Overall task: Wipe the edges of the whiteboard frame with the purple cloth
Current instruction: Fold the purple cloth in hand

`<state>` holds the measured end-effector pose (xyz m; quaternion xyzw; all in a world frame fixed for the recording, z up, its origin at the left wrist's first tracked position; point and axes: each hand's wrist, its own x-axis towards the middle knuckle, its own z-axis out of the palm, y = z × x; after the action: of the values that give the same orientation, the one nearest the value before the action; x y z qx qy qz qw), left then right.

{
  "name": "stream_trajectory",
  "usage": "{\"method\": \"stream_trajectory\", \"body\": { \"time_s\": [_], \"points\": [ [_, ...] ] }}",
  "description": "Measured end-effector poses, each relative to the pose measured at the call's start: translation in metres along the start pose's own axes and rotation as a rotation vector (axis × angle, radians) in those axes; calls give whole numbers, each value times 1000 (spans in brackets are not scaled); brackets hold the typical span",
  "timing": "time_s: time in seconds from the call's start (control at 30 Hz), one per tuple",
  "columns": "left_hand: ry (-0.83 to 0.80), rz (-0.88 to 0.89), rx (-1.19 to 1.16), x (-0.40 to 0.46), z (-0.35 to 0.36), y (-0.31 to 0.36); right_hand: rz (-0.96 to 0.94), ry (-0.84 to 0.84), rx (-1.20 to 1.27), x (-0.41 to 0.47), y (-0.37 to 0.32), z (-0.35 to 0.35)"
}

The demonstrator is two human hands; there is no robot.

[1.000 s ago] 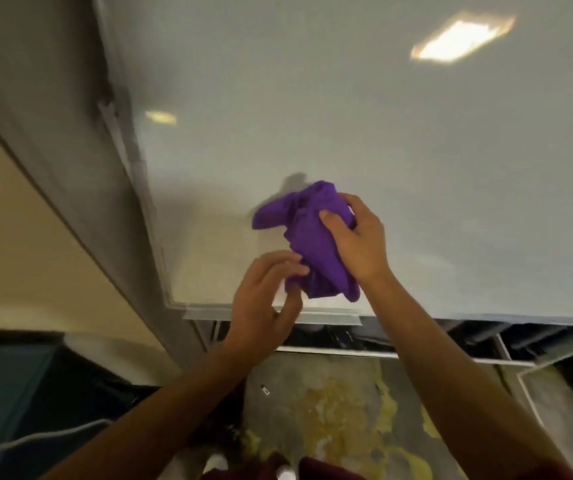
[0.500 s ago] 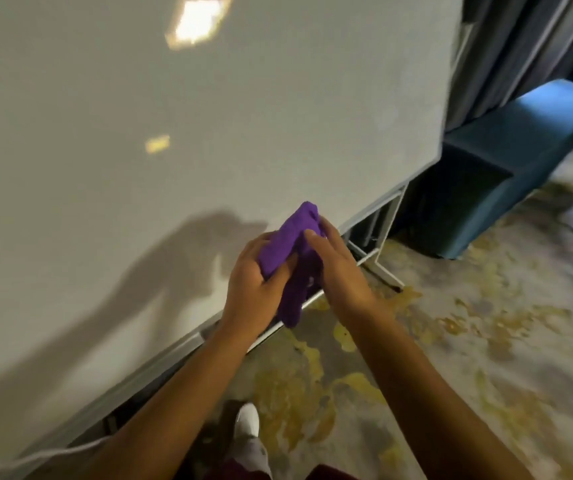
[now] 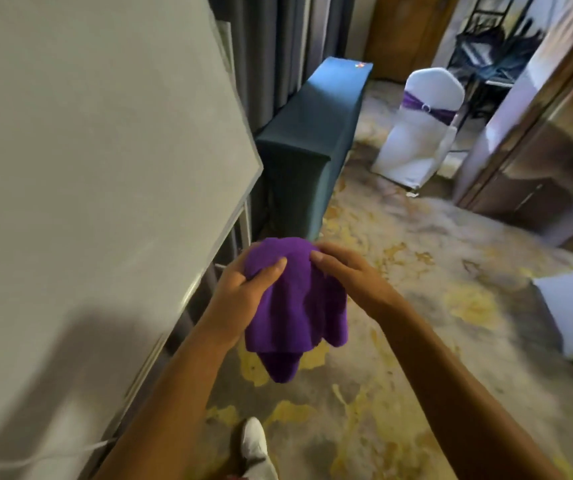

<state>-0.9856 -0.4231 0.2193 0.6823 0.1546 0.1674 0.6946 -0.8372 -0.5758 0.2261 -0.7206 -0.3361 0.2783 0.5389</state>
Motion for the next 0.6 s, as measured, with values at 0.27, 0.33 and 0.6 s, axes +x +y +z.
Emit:
{"method": "stream_trajectory", "body": {
  "time_s": [0.27,0.33,0.6],
  "points": [
    [-181,-5,-64,161,33,11,65,-53,136,74,20,-104],
    [-209,-27,-75,200,48,9,61,43,137,90,33,-130],
    [-248,35,-31,343,116,2,73,101,127,166,87,-248]
  ]
}}
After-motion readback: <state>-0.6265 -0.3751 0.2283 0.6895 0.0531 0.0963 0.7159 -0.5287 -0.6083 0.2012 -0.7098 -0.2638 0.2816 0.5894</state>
